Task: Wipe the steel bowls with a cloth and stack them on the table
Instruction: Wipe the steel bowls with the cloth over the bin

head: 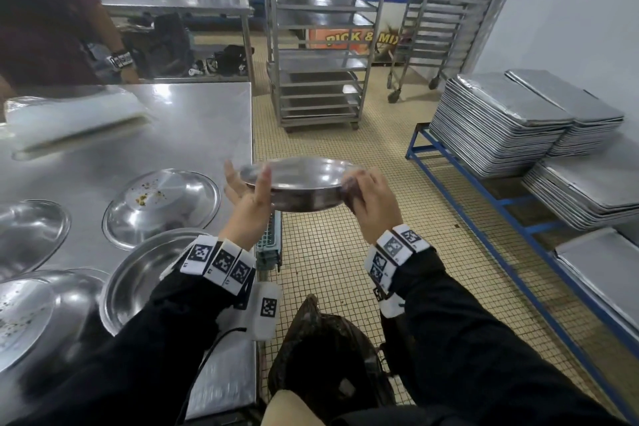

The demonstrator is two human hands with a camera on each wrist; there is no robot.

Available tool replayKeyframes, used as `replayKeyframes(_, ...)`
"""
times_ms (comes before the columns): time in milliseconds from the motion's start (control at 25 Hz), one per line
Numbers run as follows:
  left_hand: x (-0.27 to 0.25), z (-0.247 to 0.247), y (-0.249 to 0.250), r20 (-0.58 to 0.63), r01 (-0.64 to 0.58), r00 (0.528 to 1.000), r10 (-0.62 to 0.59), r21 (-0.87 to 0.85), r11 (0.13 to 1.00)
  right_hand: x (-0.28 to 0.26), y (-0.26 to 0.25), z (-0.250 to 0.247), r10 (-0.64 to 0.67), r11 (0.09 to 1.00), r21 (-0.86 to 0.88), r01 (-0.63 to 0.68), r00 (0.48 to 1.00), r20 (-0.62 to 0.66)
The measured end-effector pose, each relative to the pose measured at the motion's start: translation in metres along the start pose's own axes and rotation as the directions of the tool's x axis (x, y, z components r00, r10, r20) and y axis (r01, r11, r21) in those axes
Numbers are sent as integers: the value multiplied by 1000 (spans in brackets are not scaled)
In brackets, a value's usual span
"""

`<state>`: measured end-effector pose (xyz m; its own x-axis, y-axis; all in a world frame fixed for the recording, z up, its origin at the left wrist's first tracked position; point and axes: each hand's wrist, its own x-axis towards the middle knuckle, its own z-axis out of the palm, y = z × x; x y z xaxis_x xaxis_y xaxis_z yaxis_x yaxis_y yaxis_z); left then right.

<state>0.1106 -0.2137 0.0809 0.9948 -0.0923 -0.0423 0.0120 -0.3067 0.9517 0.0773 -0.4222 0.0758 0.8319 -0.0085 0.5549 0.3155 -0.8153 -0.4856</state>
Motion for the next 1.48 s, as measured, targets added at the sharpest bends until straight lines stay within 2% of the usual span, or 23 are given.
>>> replayKeyframes(80,0,-7,-6,-50,-233,969,242,140,962,11,7,-10,25,999,45,-25,1000,9)
replayKeyframes(120,-1,-11,-5,-62,-302,944,323,225,926,16,10,-14,25,997,68,-27,999,19)
replayKeyframes(160,-1,-14,-3,-38,-352,926,376,277,894,19,13,-17,26,996,86,-29,999,36)
replayKeyframes(240,-3,-16,1,39,-384,921,387,254,888,24,20,-19,56,993,100,-65,995,86)
replayKeyframes(400,-7,-11,-1,-33,-324,941,335,189,927,12,31,-10,166,983,51,-177,971,171)
replayKeyframes(520,-9,-3,-12,-100,-212,971,215,38,976,-10,27,3,198,979,3,-203,957,211)
replayKeyframes(640,-9,2,-20,-161,-101,984,72,-176,979,-37,8,25,169,985,-21,-171,931,323)
replayKeyframes(720,-10,6,-19,-184,-45,983,-2,-251,967,-58,-12,42,92,996,-51,-79,922,376)
replayKeyframes(800,-14,9,-15,-175,-16,984,-35,-282,959,-67,-30,53,23,998,-55,-5,945,327)
replayKeyframes(880,-19,13,-13,-158,-17,987,-31,-293,956,-57,-41,57,11,999,-51,1,974,228)
replayKeyframes(1040,-21,11,-8,-149,25,985,-82,-354,935,-18,-20,54,126,992,-23,-125,990,63)
replayKeyframes(1120,-16,6,-7,-162,47,979,-123,-408,912,-23,2,52,207,976,44,-212,973,99)
replayKeyframes(1200,-13,1,-8,-174,51,975,-137,-427,903,-45,10,55,226,968,64,-241,958,175)
replayKeyframes(1360,-16,5,-11,-190,18,977,-99,-386,922,-73,-31,69,55,998,-29,-49,970,238)
replayKeyframes(1480,-22,13,-8,-138,3,989,-57,-364,931,-44,-59,69,-1,999,34,-4,989,149)
